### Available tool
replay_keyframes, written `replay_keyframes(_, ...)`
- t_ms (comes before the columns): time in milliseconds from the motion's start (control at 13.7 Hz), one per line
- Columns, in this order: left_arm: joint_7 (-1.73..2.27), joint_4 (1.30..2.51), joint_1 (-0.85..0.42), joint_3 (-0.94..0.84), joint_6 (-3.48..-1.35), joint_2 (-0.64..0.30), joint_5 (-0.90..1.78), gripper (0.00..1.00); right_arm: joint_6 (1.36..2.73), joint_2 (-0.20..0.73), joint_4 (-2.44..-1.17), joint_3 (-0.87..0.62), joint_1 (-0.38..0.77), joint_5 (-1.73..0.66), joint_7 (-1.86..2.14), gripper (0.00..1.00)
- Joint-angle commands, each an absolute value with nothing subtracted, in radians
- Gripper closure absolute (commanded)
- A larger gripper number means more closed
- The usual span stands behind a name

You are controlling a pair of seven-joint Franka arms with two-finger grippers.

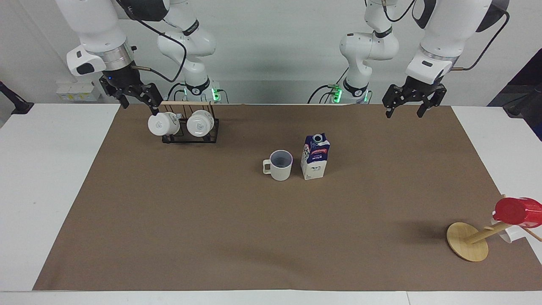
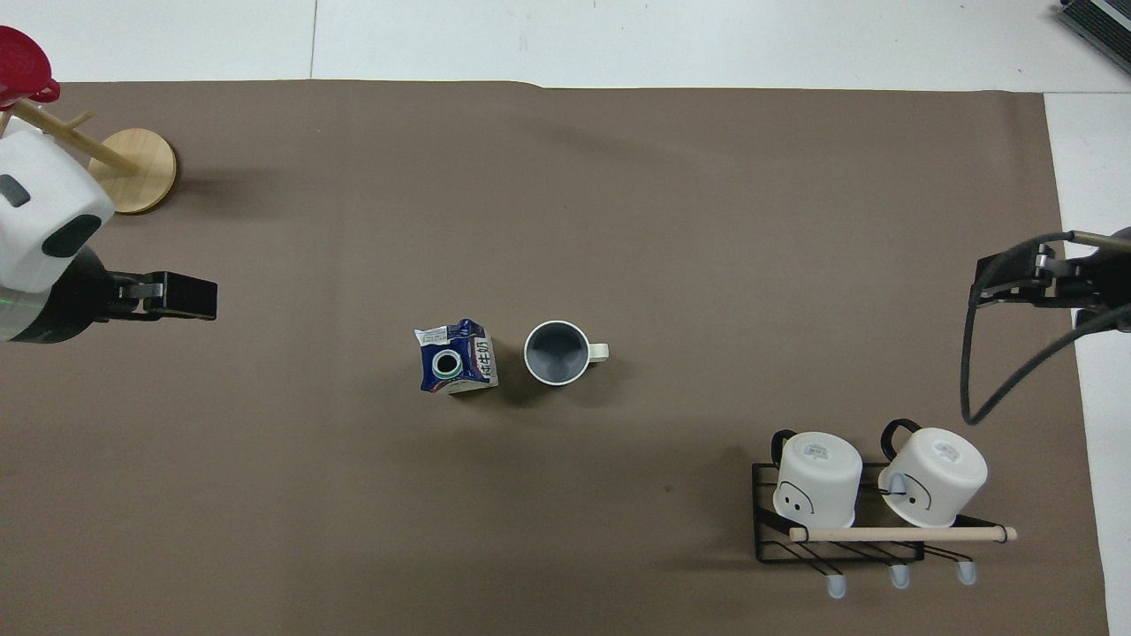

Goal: Place cup and milk on table

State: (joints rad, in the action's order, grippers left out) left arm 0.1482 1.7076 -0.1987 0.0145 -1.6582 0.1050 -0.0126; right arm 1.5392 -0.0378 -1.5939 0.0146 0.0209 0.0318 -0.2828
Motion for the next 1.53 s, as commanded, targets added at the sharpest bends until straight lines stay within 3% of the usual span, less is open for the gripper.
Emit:
replay_keyframes(0, 0.137, 1.692, -0.178, 0.015, -1.629, 0.104, -0.021, 0.00, 1.539, -0.057, -1.612, 0.012, 0.012, 0.029, -0.252, 0.00)
replay_keyframes(1457, 0.127, 1.686, -0.129, 0.018, -1.592, 0.115, -0.023, 0.00, 1.539, -0.057, -1.612, 0.012, 0.012, 0.029, -0.252, 0.00)
